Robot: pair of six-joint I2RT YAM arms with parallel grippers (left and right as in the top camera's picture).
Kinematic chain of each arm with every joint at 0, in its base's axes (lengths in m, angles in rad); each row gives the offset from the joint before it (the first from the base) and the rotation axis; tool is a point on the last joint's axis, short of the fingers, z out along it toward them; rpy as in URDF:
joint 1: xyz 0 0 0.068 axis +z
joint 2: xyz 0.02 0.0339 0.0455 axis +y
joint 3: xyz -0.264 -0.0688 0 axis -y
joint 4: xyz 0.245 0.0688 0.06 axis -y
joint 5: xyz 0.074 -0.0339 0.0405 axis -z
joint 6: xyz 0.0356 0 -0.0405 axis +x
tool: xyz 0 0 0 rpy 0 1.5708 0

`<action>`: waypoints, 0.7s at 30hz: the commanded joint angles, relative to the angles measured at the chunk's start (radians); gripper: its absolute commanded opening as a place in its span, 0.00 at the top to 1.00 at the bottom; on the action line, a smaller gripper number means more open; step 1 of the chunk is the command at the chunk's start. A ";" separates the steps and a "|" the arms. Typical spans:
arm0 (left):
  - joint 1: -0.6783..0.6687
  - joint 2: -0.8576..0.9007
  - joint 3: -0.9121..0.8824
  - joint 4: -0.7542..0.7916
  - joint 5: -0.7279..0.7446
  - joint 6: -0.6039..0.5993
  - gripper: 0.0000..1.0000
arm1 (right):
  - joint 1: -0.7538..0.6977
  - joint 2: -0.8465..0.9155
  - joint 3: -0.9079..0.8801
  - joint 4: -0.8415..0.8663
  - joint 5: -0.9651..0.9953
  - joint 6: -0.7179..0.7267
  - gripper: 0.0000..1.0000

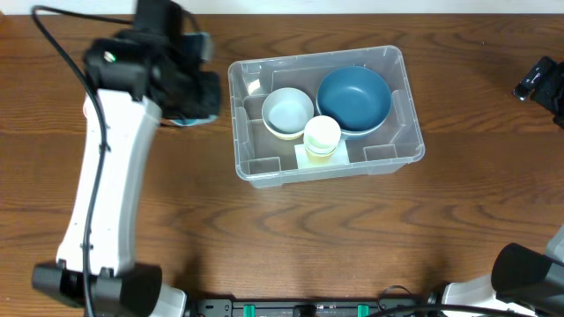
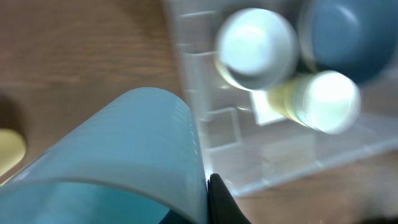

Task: Pack container
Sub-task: 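Carry the blue cup into the container's front left corner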

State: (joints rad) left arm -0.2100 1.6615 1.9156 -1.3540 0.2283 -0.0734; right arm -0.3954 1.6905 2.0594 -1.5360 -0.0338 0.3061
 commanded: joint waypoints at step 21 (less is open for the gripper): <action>-0.338 0.297 -0.028 -0.016 -0.114 -0.032 0.94 | 0.000 -0.002 0.002 -0.001 -0.004 -0.008 0.01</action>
State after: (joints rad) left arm -0.5411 1.9488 1.9057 -1.3613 0.1299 -0.0818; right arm -0.3954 1.6905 2.0594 -1.5364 -0.0338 0.3065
